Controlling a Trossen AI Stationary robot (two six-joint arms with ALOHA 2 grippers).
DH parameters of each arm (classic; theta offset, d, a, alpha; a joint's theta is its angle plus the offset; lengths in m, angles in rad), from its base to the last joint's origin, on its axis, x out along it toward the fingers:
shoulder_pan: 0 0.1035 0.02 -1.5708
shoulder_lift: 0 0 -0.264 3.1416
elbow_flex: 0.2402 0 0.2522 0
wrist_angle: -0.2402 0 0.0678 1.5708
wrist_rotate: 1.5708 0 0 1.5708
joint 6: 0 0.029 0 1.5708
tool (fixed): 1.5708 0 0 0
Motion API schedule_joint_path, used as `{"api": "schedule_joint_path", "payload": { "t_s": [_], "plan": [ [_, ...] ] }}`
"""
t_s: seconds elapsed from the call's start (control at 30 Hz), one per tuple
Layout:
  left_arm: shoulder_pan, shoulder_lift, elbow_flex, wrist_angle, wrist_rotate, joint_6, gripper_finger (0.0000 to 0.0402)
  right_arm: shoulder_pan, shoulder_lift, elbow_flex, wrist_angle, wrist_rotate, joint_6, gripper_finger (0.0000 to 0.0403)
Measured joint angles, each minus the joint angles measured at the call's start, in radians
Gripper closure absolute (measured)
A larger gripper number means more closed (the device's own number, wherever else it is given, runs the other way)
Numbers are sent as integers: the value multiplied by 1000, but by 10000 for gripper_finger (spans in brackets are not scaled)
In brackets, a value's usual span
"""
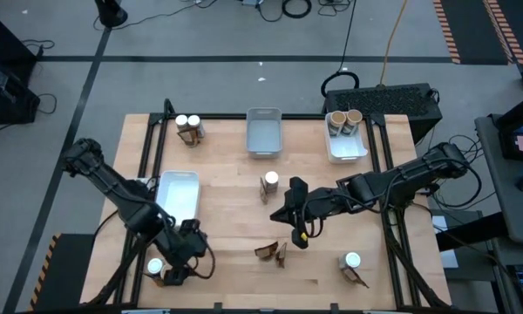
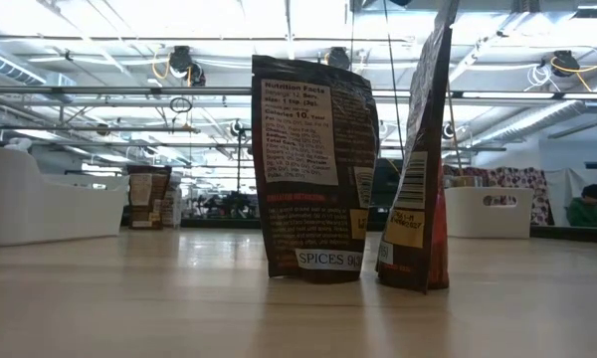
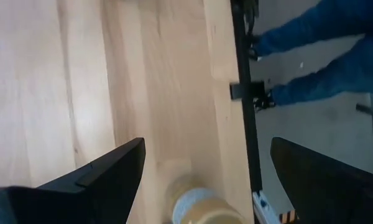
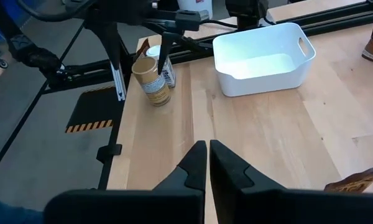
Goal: Sort spices by type
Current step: Put the gold spice bottle into the top white bin
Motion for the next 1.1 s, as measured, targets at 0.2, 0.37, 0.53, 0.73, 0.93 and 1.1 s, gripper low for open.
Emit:
{"api": "schedule_joint_path", "payload": {
  "t_s": [0.2,0.37,0.53,0.73,0.93,1.1],
  "plan": [
    [-59,0,0,-45,-50,-24,52,-8,0,0,11,0,-4,403],
    [-111,0,-24,-44,-22,-116,52,-22,0,0,16,0,-3,403],
    [-166,0,-43,-51,-22,-158,52,-28,0,0,16,0,-7,403],
    [-185,3,-43,-50,-51,-158,52,-28,0,0,15,0,-23,403],
    [-203,53,-43,-51,-32,-159,52,-28,0,0,15,-1,-26,403],
    [-213,98,-43,-60,-11,-158,52,-28,0,0,14,-5,-26,403]
  ]
}}
